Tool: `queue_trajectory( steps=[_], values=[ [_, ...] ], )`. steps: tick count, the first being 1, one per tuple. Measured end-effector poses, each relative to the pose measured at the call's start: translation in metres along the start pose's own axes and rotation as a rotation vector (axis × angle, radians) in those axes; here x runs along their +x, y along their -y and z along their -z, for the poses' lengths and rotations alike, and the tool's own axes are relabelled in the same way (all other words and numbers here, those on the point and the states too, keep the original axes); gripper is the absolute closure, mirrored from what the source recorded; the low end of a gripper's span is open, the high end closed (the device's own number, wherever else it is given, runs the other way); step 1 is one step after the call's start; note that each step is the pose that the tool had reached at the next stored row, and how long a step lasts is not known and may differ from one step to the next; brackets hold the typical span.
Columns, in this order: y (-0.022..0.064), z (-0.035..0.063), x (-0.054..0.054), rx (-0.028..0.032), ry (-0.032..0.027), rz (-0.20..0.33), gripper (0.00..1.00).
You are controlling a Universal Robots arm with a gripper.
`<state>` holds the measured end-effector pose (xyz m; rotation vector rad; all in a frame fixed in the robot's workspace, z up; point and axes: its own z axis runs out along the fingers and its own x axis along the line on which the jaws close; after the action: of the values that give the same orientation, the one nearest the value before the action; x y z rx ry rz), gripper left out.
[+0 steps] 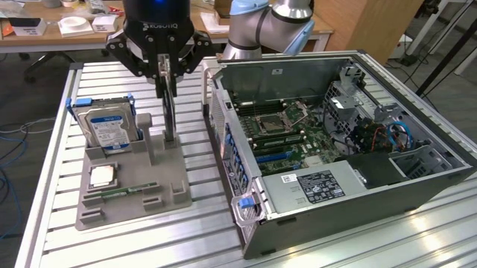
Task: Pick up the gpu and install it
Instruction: 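Pick up the gpu and move the gpu toward the slot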
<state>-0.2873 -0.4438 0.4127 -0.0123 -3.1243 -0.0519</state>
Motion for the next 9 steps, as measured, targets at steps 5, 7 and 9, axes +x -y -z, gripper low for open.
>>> queue_trajectory(
  steps=[5, 7, 9],
  values=[
    [-0.0003, 0.0070, 0.000, -0.0004, 0.0000, 0.000, 0.74],
    [-0.0003, 0.0097, 0.000, -0.0004, 0.0000, 0.000, 0.74],
    [-0.0004, 0.0125, 0.000, -0.0005, 0.0000, 0.000, 0.74]
  ],
)
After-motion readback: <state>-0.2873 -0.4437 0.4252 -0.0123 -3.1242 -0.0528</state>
